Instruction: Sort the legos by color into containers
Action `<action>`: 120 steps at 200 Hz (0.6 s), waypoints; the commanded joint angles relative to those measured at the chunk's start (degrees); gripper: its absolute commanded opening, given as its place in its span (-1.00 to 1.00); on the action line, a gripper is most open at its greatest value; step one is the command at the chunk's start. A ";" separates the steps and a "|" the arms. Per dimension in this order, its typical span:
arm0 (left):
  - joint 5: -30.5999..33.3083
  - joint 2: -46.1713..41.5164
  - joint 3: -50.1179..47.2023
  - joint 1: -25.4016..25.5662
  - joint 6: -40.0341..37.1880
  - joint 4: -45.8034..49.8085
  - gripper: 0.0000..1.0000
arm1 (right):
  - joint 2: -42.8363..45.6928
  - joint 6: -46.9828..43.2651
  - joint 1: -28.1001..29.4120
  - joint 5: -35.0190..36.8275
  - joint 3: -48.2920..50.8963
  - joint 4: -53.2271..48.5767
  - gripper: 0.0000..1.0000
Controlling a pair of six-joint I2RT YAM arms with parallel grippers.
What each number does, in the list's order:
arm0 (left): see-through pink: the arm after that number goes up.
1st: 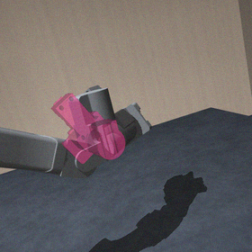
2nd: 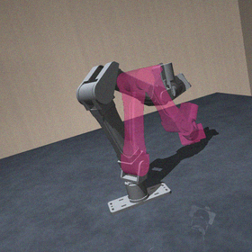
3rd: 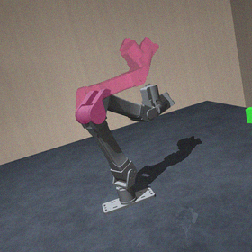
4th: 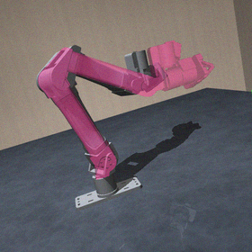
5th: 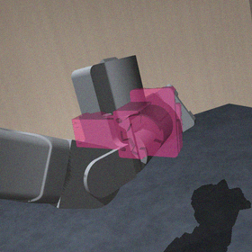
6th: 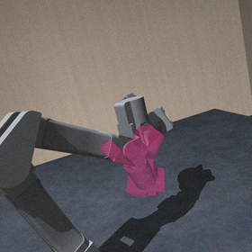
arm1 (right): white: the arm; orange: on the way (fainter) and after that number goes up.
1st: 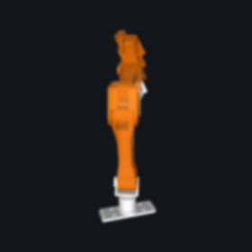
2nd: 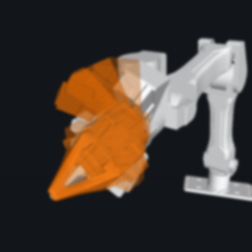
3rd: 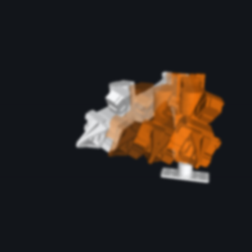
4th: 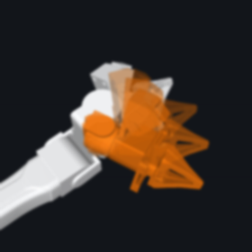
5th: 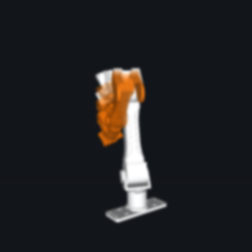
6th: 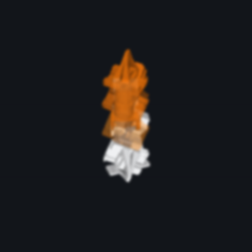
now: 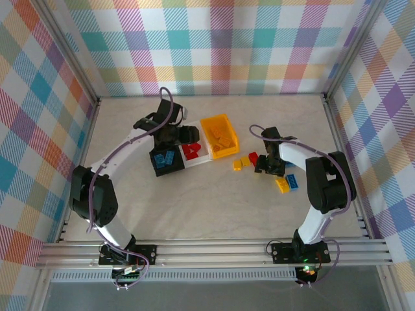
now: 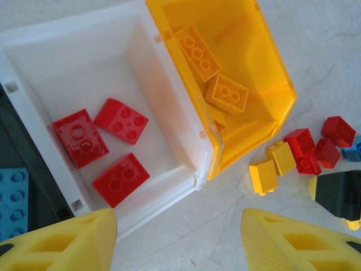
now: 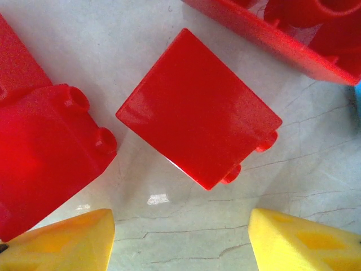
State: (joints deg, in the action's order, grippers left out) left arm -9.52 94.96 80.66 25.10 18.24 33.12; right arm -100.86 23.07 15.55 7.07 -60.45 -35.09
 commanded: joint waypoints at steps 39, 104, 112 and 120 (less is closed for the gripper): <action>0.29 -4.84 -2.73 0.38 -0.60 2.31 0.23 | -4.56 -0.15 -0.85 4.26 -5.25 2.29 0.30; -0.28 -6.90 -5.76 0.38 0.04 1.34 0.25 | -5.63 0.52 -1.49 7.08 -9.44 0.34 0.34; -0.31 -7.14 -6.04 0.35 0.02 1.25 0.26 | -5.60 0.67 -1.49 7.16 -9.51 0.37 0.34; -0.33 -7.22 -6.35 0.38 0.04 1.16 0.26 | -5.82 0.75 -1.57 7.35 -9.82 0.37 0.35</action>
State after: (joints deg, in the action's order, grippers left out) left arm -9.45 89.97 75.40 25.10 18.24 34.35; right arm -106.45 23.11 14.28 12.23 -68.62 -35.77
